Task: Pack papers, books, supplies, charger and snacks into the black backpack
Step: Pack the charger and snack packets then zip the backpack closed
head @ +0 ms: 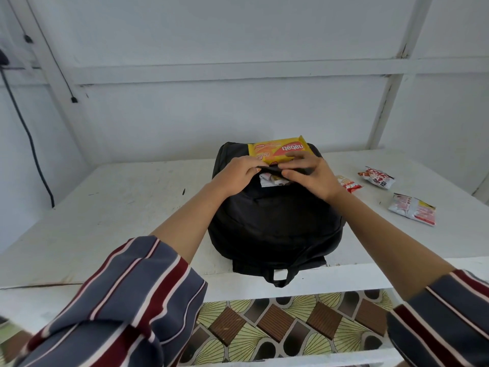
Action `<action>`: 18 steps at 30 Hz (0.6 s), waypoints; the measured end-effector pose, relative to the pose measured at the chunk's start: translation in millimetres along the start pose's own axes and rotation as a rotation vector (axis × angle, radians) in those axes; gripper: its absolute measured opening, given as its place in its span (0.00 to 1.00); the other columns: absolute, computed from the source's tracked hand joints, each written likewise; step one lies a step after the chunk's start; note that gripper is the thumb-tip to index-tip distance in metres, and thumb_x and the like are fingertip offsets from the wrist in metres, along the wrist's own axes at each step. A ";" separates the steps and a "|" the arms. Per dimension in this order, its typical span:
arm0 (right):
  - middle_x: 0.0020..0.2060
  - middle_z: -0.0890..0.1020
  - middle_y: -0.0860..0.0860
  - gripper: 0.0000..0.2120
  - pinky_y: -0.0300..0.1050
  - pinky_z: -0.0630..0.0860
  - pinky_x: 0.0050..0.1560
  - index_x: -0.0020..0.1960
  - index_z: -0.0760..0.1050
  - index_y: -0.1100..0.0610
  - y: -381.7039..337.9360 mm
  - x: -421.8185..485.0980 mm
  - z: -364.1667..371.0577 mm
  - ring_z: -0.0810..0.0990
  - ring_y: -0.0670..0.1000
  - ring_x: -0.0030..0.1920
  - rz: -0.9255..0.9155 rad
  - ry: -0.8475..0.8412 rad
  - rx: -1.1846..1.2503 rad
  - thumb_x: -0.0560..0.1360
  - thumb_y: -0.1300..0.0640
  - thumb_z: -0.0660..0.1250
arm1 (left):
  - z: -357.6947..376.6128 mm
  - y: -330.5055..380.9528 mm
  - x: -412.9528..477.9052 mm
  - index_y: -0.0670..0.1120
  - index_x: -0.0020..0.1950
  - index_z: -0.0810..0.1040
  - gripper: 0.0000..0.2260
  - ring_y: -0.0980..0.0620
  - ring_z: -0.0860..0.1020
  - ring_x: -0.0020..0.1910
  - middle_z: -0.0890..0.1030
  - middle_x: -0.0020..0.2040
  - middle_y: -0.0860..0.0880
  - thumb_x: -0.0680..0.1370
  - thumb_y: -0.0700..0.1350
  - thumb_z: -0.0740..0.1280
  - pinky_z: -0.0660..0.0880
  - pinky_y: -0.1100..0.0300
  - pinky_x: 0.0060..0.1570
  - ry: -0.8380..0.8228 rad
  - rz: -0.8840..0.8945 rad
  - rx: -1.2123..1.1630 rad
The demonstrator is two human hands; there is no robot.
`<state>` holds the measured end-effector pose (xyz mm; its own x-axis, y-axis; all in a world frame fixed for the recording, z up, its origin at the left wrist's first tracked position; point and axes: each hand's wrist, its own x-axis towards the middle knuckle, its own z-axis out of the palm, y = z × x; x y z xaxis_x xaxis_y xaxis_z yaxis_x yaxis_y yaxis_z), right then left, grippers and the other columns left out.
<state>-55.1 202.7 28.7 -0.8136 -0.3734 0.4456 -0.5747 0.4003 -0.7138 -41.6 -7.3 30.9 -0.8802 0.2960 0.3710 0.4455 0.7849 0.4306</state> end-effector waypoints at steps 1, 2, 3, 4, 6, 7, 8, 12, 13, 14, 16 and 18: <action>0.63 0.76 0.51 0.12 0.49 0.66 0.67 0.55 0.81 0.52 1.4 5.3 -2.4 0.71 0.51 0.64 -0.022 0.056 -0.068 0.72 0.58 0.71 | -0.3 0.0 -0.4 0.43 0.62 0.77 0.14 0.48 0.73 0.62 0.78 0.61 0.45 0.80 0.36 0.59 0.65 0.67 0.58 0.003 0.002 0.000; 0.63 0.76 0.52 0.14 0.50 0.66 0.67 0.58 0.80 0.52 3.5 12.1 -4.9 0.72 0.52 0.64 -0.045 0.091 -0.176 0.72 0.59 0.70 | -0.7 0.2 -1.0 0.43 0.62 0.77 0.13 0.48 0.72 0.63 0.77 0.62 0.44 0.80 0.37 0.60 0.63 0.68 0.59 0.005 -0.001 0.002; 0.64 0.75 0.52 0.17 0.49 0.65 0.68 0.61 0.78 0.52 3.9 18.9 -7.7 0.71 0.53 0.65 -0.067 0.100 -0.294 0.72 0.59 0.69 | -1.3 0.7 -1.7 0.44 0.62 0.77 0.13 0.48 0.71 0.64 0.76 0.63 0.44 0.80 0.37 0.60 0.60 0.71 0.59 0.007 -0.007 0.004; 0.66 0.73 0.53 0.21 0.50 0.62 0.69 0.64 0.75 0.51 5.7 26.1 -9.6 0.69 0.54 0.68 -0.071 0.076 -0.402 0.72 0.59 0.68 | -1.5 1.6 -2.3 0.44 0.62 0.77 0.13 0.48 0.70 0.65 0.75 0.64 0.44 0.80 0.37 0.60 0.58 0.73 0.58 0.010 -0.010 0.006; 0.71 0.67 0.51 0.26 0.52 0.53 0.72 0.70 0.67 0.48 6.1 37.9 -11.2 0.61 0.53 0.73 -0.025 -0.046 -0.541 0.73 0.59 0.65 | -1.6 2.0 -2.6 0.44 0.63 0.77 0.14 0.48 0.69 0.67 0.74 0.65 0.43 0.80 0.37 0.60 0.56 0.74 0.57 0.014 -0.008 -0.002; 0.73 0.63 0.50 0.28 0.52 0.49 0.73 0.71 0.64 0.46 6.6 43.3 -10.6 0.57 0.53 0.74 0.005 -0.106 -0.579 0.73 0.59 0.64 | -1.4 2.1 -2.8 0.44 0.63 0.77 0.14 0.48 0.69 0.67 0.74 0.65 0.43 0.80 0.37 0.60 0.55 0.74 0.56 0.013 -0.009 -0.007; 0.74 0.61 0.50 0.28 0.53 0.46 0.73 0.72 0.62 0.45 7.0 48.3 -9.9 0.54 0.53 0.75 0.029 -0.157 -0.610 0.74 0.58 0.62 | -1.4 2.5 -3.2 0.45 0.63 0.77 0.14 0.48 0.68 0.67 0.74 0.65 0.43 0.80 0.37 0.60 0.55 0.74 0.56 0.011 -0.010 -0.011; 0.75 0.59 0.51 0.23 0.56 0.46 0.74 0.71 0.63 0.42 14.3 63.6 -6.6 0.53 0.54 0.75 0.070 -0.302 -0.673 0.77 0.52 0.60 | -1.1 1.8 -4.3 0.43 0.62 0.78 0.14 0.46 0.69 0.67 0.74 0.65 0.41 0.79 0.36 0.60 0.55 0.76 0.55 0.007 -0.011 -0.026; 0.74 0.60 0.52 0.21 0.55 0.49 0.74 0.70 0.65 0.42 17.1 64.5 -6.9 0.55 0.54 0.75 0.075 -0.322 -0.636 0.78 0.51 0.60 | -0.9 1.6 -4.4 0.44 0.62 0.78 0.13 0.46 0.68 0.67 0.73 0.65 0.41 0.79 0.36 0.60 0.55 0.76 0.55 0.006 -0.011 -0.026; 0.73 0.62 0.53 0.20 0.53 0.52 0.73 0.70 0.66 0.44 19.3 64.2 -7.2 0.58 0.54 0.74 0.075 -0.332 -0.581 0.78 0.51 0.60 | -1.1 1.1 -4.2 0.44 0.62 0.78 0.14 0.47 0.67 0.68 0.72 0.67 0.42 0.79 0.37 0.61 0.54 0.75 0.57 0.005 -0.014 -0.026; 0.72 0.66 0.54 0.19 0.48 0.55 0.71 0.69 0.68 0.46 22.6 61.7 -6.9 0.62 0.53 0.72 0.048 -0.319 -0.506 0.79 0.52 0.61 | -1.3 -1.0 -2.9 0.45 0.63 0.77 0.13 0.48 0.64 0.71 0.69 0.70 0.43 0.79 0.38 0.61 0.54 0.71 0.61 0.004 -0.026 -0.024; 0.71 0.67 0.53 0.18 0.47 0.56 0.70 0.69 0.69 0.47 23.0 57.2 -4.7 0.63 0.53 0.72 0.017 -0.268 -0.505 0.80 0.53 0.59 | -0.7 -3.0 -1.8 0.46 0.62 0.78 0.13 0.49 0.63 0.72 0.67 0.71 0.44 0.79 0.38 0.62 0.54 0.68 0.63 0.011 -0.023 -0.018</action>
<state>-115.3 194.5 40.4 -0.8100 -0.5366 0.2367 -0.5864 0.7338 -0.3432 -41.2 -10.6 29.5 -0.8884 0.2719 0.3700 0.4282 0.7816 0.4537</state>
